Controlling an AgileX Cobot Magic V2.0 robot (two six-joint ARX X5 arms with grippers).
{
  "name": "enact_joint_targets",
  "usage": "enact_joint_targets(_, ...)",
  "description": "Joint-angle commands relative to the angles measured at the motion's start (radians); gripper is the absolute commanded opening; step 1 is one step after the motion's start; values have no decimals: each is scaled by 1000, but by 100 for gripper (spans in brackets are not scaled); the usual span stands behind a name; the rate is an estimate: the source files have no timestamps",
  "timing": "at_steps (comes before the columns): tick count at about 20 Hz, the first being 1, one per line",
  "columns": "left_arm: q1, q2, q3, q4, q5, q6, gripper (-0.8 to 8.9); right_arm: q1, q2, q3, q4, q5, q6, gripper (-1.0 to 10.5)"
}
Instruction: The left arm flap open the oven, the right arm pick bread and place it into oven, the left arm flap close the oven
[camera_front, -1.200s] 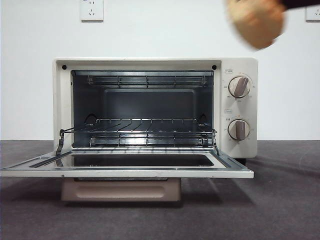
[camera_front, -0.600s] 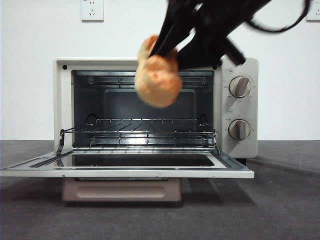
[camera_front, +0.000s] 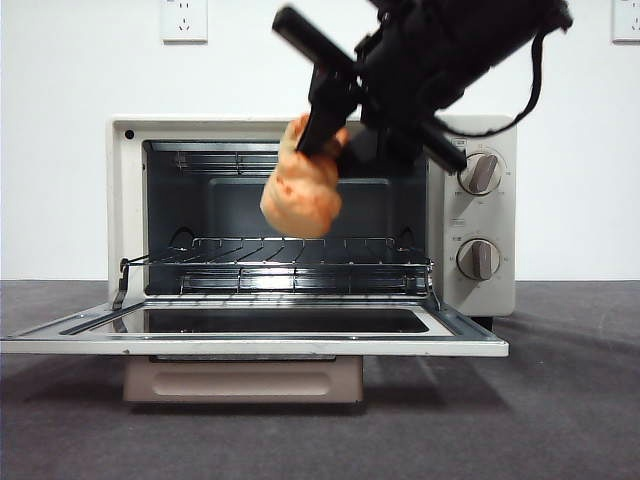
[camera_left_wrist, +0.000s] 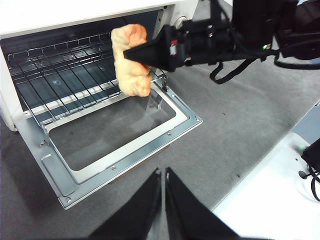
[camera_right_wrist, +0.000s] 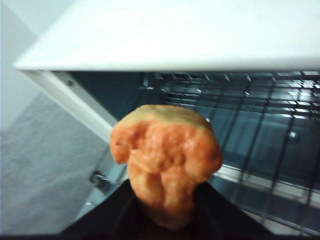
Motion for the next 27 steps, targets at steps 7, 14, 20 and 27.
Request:
enact_joint_targets(7,-10,1,22,10,3,-18,16,7,61,16,52,151,44,105)
enact_joint_targets(14,-10,1,22,10,3,-20,16,-32,107,16,105,164,146,105)
enact_joint_targets(20,-10,1,22,11,3,-20,16,-42,108,16,108,188,146,193)
enact_joint_targets(27,-10,1,22,9,3,-21,16,-42,107,16,107,177,146,459)
